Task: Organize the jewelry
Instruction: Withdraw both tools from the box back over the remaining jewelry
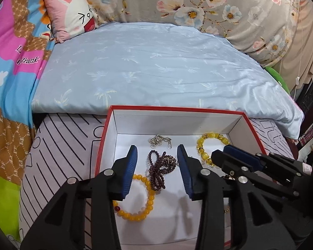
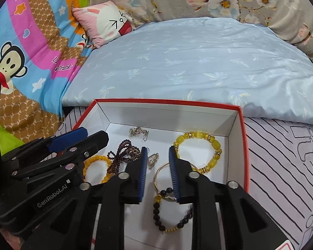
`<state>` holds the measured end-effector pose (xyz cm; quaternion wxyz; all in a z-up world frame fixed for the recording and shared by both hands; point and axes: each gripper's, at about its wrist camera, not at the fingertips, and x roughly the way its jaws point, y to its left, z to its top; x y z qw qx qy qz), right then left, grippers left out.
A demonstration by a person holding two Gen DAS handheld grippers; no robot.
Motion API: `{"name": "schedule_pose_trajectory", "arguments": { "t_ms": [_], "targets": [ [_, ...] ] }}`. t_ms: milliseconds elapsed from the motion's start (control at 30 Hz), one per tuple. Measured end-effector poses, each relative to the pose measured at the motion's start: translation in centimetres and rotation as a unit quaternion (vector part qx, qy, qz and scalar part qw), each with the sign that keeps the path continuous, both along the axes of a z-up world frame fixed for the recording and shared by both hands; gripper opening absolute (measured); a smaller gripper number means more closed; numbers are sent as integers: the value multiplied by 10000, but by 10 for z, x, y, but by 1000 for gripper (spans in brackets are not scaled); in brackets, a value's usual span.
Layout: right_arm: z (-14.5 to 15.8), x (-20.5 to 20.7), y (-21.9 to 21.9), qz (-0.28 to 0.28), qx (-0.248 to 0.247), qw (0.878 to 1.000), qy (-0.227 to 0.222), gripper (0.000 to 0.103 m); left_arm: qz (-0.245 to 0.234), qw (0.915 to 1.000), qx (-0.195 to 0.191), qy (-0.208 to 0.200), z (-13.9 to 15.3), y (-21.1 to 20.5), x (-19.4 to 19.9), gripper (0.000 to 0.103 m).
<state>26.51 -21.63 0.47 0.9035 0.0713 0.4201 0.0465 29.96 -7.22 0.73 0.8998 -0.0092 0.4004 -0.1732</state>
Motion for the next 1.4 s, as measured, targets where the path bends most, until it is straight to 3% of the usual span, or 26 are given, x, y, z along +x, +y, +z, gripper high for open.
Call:
{"name": "schedule_pose_trajectory", "arguments": {
  "t_ms": [767,1400],
  "targets": [
    [24,-110,8,-23,29,10000,-25,27,99,9997,-49,197,11,32,-91,38],
    [-33,-203,39,220,304,9953,892,27,224,9967,195,762,-26,64,-157,38]
  ]
}}
